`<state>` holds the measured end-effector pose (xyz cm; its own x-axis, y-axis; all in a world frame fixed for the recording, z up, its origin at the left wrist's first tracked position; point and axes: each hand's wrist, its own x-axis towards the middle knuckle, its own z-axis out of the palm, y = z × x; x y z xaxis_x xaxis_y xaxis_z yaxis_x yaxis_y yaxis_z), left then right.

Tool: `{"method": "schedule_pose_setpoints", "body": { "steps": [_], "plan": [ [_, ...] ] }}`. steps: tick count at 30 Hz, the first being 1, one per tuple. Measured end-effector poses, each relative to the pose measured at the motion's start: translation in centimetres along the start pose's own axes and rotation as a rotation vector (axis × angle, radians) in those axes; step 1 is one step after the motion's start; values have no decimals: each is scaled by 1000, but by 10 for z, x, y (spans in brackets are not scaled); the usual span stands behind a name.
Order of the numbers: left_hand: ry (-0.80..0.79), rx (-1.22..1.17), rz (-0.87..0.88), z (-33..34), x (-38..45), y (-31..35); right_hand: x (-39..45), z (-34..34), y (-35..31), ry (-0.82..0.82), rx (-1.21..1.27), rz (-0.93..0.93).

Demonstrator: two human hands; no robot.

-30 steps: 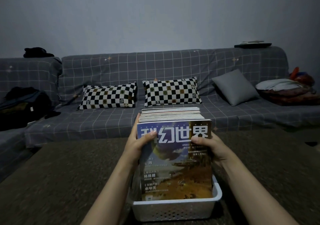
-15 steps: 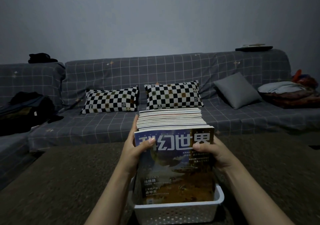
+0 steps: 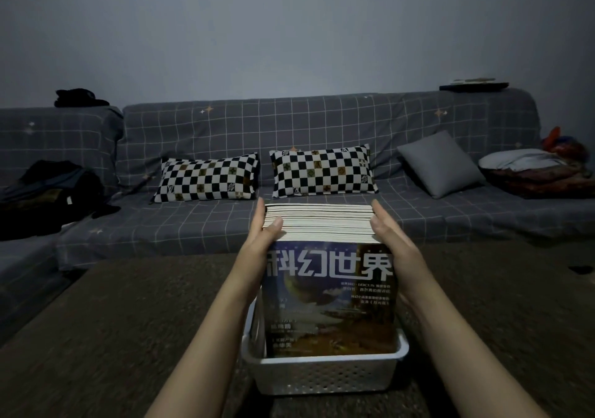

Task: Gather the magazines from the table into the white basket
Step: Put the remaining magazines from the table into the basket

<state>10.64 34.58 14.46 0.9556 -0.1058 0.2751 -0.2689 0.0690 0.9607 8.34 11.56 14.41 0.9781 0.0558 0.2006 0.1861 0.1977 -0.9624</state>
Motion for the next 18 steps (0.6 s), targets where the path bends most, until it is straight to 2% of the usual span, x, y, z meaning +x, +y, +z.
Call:
{"method": "schedule_pose_setpoints", "body": {
  "steps": [5, 10, 18],
  "plan": [
    [0, -56, -69, -2, 1, 1, 7, 5, -2, 79, -175, -38],
    [-2, -72, -94, -3, 4, 3, 16, 5, -3, 22, -139, -33],
    [59, -38, -125, 3, -7, 4, 10, 6, -5, 100, -281, -12]
  ]
}}
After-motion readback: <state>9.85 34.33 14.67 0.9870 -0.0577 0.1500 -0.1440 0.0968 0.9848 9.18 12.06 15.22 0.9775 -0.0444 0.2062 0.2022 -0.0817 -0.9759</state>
